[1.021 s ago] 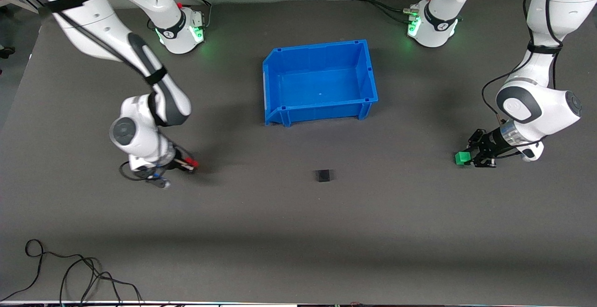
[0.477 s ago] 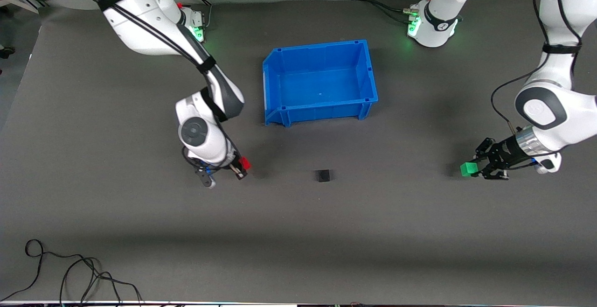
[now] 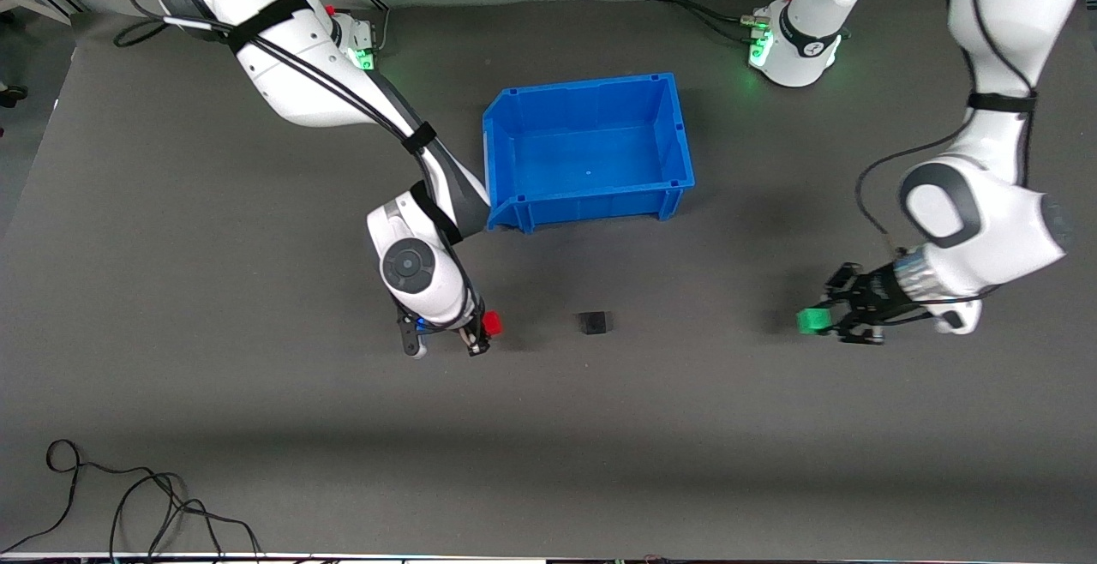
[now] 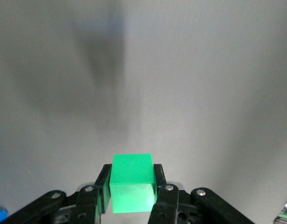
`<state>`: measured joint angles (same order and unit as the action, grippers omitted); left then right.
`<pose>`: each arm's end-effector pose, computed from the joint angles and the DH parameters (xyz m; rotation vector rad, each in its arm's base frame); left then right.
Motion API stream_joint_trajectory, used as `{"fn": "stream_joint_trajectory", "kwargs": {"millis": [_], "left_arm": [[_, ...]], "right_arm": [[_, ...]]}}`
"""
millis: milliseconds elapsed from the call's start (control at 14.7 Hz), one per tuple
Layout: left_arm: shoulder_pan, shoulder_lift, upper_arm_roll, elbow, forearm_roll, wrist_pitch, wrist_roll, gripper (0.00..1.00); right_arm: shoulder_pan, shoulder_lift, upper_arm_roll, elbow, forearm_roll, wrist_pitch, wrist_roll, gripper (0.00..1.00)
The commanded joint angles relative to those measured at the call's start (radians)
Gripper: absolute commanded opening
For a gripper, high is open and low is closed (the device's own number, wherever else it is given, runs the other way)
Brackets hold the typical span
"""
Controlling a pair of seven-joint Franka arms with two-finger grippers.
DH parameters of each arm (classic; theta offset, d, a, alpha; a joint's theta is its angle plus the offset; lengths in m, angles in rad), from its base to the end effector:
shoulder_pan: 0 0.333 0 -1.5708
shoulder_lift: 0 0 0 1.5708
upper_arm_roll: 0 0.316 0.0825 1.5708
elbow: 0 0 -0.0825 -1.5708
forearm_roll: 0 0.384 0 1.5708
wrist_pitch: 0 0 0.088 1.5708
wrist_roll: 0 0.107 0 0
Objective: Attach green and red cubes to black cube
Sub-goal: 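Carry the green cube and red cube toward the black cube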
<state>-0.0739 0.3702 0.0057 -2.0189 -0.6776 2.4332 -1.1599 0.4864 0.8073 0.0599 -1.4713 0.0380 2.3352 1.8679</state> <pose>0.6055 -0.0432 0.2712 1.9021 1.9676 -0.3088 0.6230 0.3704 0.2039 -2.3742 1.9333 0.0701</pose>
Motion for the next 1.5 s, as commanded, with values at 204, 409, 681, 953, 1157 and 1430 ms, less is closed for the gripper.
{"fn": "stream_joint_trajectory", "kwargs": {"millis": [204, 409, 681, 953, 1157, 1430], "left_arm": [[-0.237, 0.058, 0.016, 0.029, 0.015, 0.159, -0.268, 0.12], [-0.337, 0.137, 0.023, 0.109, 0.030, 0.161, -0.404, 0.12], [-0.405, 0.220, 0.022, 0.198, 0.156, 0.161, -0.619, 0.12], [-0.437, 0.275, 0.022, 0.255, 0.168, 0.162, -0.653, 0.12], [-0.446, 0.318, 0.020, 0.311, 0.170, 0.162, -0.655, 0.12], [-0.461, 0.348, 0.017, 0.335, 0.170, 0.171, -0.655, 0.12]], "right_arm": [[0.110, 0.154, -0.005, 0.230, -0.012, -0.072, 0.272, 0.00], [0.144, 0.193, -0.009, 0.264, -0.020, -0.073, 0.364, 0.00], [0.149, 0.228, -0.011, 0.316, -0.020, -0.073, 0.430, 0.00], [0.149, 0.259, -0.015, 0.371, -0.020, -0.073, 0.445, 0.00], [0.147, 0.262, -0.015, 0.382, -0.021, -0.073, 0.445, 0.00], [0.150, 0.271, -0.017, 0.379, -0.021, -0.073, 0.445, 0.00]]}}
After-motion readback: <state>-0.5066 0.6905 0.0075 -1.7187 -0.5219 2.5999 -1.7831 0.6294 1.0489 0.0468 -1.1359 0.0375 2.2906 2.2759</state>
